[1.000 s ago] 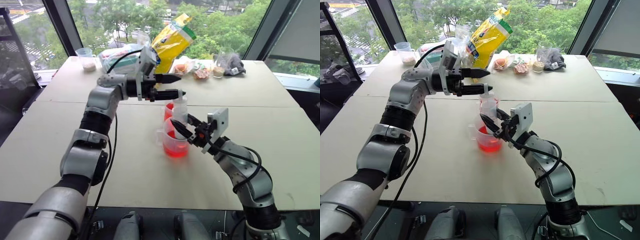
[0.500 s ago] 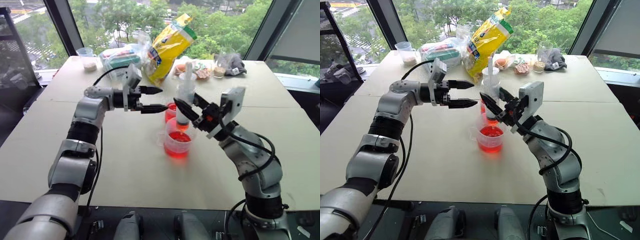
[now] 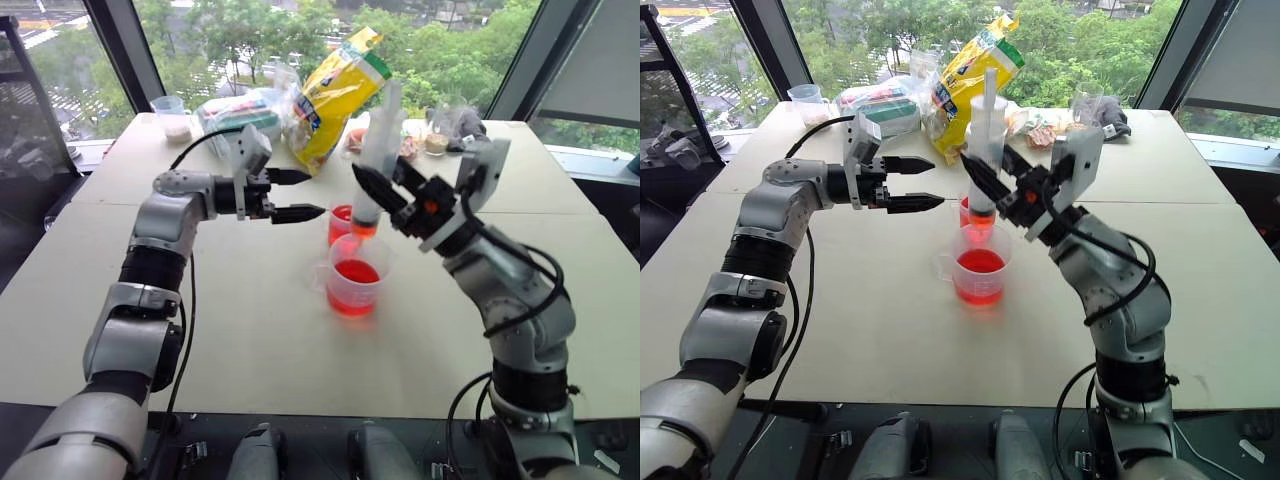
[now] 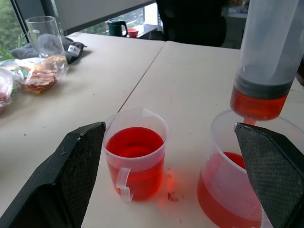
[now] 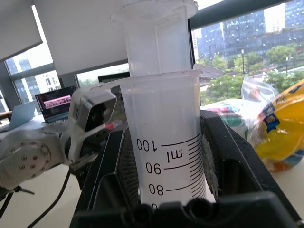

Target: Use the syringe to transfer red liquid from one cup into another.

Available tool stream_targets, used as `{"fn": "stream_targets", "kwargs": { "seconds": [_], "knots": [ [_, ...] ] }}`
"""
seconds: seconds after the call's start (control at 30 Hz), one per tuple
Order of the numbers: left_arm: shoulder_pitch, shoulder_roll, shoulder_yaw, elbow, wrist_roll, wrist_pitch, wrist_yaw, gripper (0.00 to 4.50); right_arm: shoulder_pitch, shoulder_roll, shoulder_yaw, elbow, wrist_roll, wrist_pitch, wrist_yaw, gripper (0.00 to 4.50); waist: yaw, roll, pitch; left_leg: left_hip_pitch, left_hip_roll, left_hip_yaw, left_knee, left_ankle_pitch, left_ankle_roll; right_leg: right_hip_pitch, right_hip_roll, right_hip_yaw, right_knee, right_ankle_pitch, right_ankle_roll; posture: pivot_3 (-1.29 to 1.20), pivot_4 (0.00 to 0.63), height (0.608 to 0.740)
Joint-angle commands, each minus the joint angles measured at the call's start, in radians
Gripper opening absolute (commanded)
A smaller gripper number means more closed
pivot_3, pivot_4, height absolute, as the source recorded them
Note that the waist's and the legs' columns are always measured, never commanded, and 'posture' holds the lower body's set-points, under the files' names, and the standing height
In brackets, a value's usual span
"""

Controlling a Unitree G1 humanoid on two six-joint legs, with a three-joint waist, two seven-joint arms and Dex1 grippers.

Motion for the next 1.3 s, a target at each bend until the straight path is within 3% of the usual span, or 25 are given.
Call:
{"fn": "stream_targets", "kwargs": {
  "seconds": [0.03,0.23,0.4,0.83,1.3],
  "knots": [
    [-0.027,0.016,0.036,-0.024,-0.017,-0.001,0.014,4.45,-0.144,-0.015,-0.035,0.197,-0.036,-0.076,0.023,1.42,0.001,0.000,0.000,0.000,0.000,0.001,0.000,0.000,0.000,0.000,0.000,0.000,0.000,0.000,0.000,0.00,0.150,0.740],
    [-0.033,0.011,0.048,-0.045,-0.019,-0.003,0.036,4.45,-0.288,0.030,0.001,0.658,-0.185,-0.357,0.095,1.42,0.001,0.000,0.000,-0.001,0.000,0.003,-0.001,0.000,0.000,0.000,0.000,0.000,-0.002,0.000,0.000,0.00,0.150,0.740],
    [-0.089,-0.001,0.081,-0.024,-0.043,-0.002,0.069,4.45,-0.302,0.063,-0.007,0.825,-0.233,-0.495,0.122,1.42,0.001,0.000,0.000,-0.003,0.000,0.004,-0.002,0.000,0.000,-0.002,-0.001,0.000,-0.003,0.000,0.000,0.00,0.150,0.740],
    [-0.420,-0.157,0.081,0.410,0.014,-0.242,0.050,4.45,-0.330,0.084,-0.007,0.890,-0.260,-0.549,0.144,1.42,0.000,0.000,0.000,-0.004,0.000,0.004,-0.001,0.000,0.000,-0.002,0.000,-0.001,-0.004,0.000,0.000,0.00,0.150,0.740],
    [-0.554,-0.224,0.123,0.628,0.054,-0.361,0.080,4.45,-0.291,0.104,0.010,0.815,-0.268,-0.522,0.144,1.42,-0.002,0.000,0.000,-0.004,0.000,0.004,-0.002,0.000,0.000,-0.003,0.000,0.000,-0.004,0.000,0.000,0.00,0.150,0.740]
  ]
}}
